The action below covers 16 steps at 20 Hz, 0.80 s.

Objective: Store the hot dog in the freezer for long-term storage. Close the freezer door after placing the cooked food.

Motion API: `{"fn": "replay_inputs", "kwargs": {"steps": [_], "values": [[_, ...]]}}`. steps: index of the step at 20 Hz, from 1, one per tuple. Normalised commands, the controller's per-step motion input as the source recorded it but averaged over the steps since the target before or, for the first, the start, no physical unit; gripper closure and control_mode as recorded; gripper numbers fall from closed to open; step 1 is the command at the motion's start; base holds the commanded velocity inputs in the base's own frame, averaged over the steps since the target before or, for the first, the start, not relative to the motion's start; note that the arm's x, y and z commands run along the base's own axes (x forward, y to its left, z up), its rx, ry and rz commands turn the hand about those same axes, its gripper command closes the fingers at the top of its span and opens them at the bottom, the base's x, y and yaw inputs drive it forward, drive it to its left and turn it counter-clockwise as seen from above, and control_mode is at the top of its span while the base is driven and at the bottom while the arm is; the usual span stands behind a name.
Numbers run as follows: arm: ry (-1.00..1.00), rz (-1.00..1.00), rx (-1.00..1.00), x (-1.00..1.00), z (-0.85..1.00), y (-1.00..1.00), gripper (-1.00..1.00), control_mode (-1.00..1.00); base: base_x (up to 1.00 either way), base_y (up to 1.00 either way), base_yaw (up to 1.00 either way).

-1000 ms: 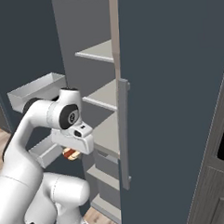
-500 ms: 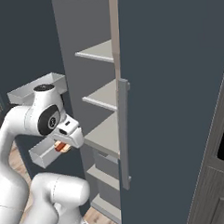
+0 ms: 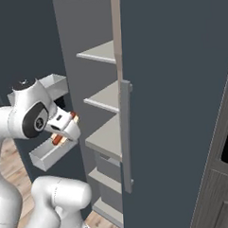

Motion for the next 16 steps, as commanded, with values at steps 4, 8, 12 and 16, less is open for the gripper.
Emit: {"fn": "replay_inputs", "kwargs": {"steps": [4,8,12,16], "values": [[-0.13,0.0,-0.05,0.0,0.83,0.0,1.0,-1.0,0.0,0.0,0.0],[-0.1,-0.12,-0.07,0.0,0.73,0.14,1.0,-1.0,0.0,0.0,0.0],[-0.15,-0.17,0.0,0.0,0.49,0.0,1.0,-1.0,0.0,0.0,0.0],[-0.28,-0.11,0.0,0.11,0.45,0.0,1.0,-1.0,0.0,0.0,0.0]]}}
